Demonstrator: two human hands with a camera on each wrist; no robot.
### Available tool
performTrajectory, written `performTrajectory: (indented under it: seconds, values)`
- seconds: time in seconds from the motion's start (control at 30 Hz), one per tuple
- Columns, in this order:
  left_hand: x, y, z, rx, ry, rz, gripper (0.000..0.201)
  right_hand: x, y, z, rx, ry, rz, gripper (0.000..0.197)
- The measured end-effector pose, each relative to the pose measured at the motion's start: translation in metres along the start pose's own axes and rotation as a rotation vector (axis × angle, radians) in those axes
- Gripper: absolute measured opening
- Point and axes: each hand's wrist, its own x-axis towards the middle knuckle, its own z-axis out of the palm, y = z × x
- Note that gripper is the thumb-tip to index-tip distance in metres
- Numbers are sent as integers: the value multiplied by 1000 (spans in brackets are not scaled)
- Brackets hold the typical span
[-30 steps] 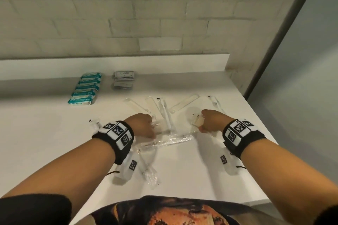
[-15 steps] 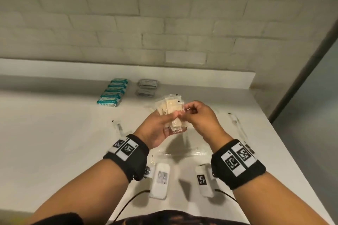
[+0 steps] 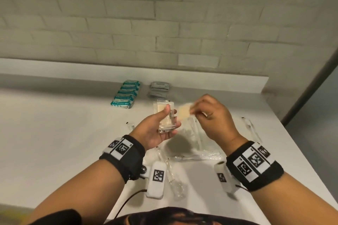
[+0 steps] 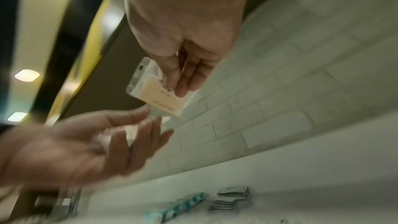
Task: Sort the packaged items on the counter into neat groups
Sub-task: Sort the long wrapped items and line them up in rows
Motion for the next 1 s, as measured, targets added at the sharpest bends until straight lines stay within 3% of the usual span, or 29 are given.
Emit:
performTrajectory:
  seconds: [0.03, 0.1, 0.2, 0.27, 0.3, 0.37, 0.43, 0.57, 0.7, 0.87, 1.0]
  values:
    - [-1, 4, -2, 5, -5, 14, 20, -2, -1, 4, -109, -58, -116, 16]
    - [-2, 10, -8, 61, 0, 85, 7, -3, -3, 12, -159, -111, -148, 20]
    - [-2, 18, -18, 202, 36, 222, 13, 9, -16, 17, 109, -88, 210, 23]
    - [-3, 23, -23, 348, 55, 289, 18, 23, -27, 19, 209, -179, 427, 35]
    - [-3, 24, -26, 427, 68, 316, 22, 30, -31, 23, 180, -268, 474, 40]
    - [-2, 26, -29, 561, 89, 365, 28, 41, -38, 31, 62, -419, 467, 27]
    - [-3, 30, -35, 653, 75, 402, 31, 50, -42, 37, 63, -480, 506, 14]
    - [-6, 40, -51, 720, 29, 387, 32, 63, -39, 46, 164, -557, 574, 9]
    - [-3, 47, -70, 573, 36, 290, 31, 77, -27, 56, -225, -426, 550, 12]
    - [1, 53, -100, 115, -32, 121, 19, 87, -16, 74, -148, -435, 595, 12]
    - [10, 52, -123, 46, 7, 98, 15, 92, 3, 108, -209, -548, 624, 10]
